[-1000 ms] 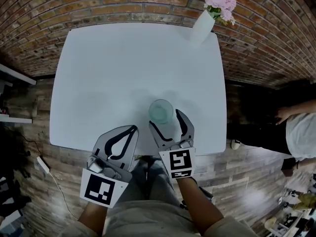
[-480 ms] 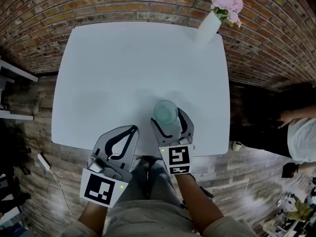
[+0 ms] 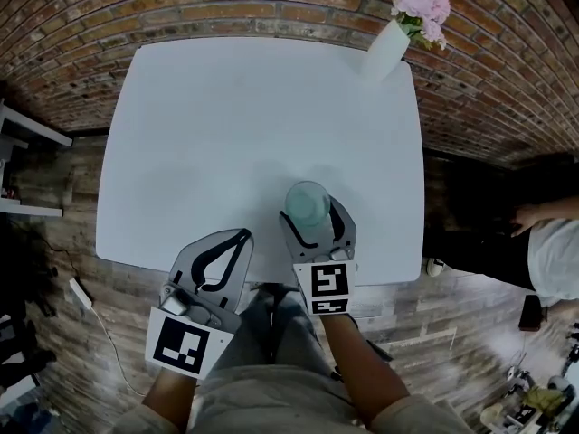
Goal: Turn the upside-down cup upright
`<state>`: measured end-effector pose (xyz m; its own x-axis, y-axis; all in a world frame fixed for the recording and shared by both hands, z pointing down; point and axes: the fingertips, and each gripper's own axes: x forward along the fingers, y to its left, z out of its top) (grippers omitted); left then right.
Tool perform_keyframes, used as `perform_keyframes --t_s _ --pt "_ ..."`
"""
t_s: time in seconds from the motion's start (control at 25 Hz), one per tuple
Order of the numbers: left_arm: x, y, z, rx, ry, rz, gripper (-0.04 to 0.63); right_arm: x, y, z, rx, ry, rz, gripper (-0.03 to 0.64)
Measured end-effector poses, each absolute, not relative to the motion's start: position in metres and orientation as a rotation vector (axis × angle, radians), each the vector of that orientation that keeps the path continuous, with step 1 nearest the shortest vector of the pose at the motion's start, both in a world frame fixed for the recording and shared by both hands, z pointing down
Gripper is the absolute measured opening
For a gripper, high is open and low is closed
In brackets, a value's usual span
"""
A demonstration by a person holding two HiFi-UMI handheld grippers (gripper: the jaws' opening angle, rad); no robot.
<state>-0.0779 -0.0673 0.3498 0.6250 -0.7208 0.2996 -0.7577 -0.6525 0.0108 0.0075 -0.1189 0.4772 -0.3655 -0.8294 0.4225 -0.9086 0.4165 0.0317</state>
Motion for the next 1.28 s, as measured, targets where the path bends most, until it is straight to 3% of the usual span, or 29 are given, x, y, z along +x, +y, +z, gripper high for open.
perform_keyframes --t_s 0.32,1.28 --pt "-0.077 -0.066 0.350 2.708 -1.232 0.399 0.009 0.008 -0.117 0.470 1.515 -2.366 0.314 0.353" --pt "-0.068 -0.066 0.347 2.728 -1.204 0.393 0.009 0.024 -0.120 0.436 1.709 -2.733 1.166 0.348"
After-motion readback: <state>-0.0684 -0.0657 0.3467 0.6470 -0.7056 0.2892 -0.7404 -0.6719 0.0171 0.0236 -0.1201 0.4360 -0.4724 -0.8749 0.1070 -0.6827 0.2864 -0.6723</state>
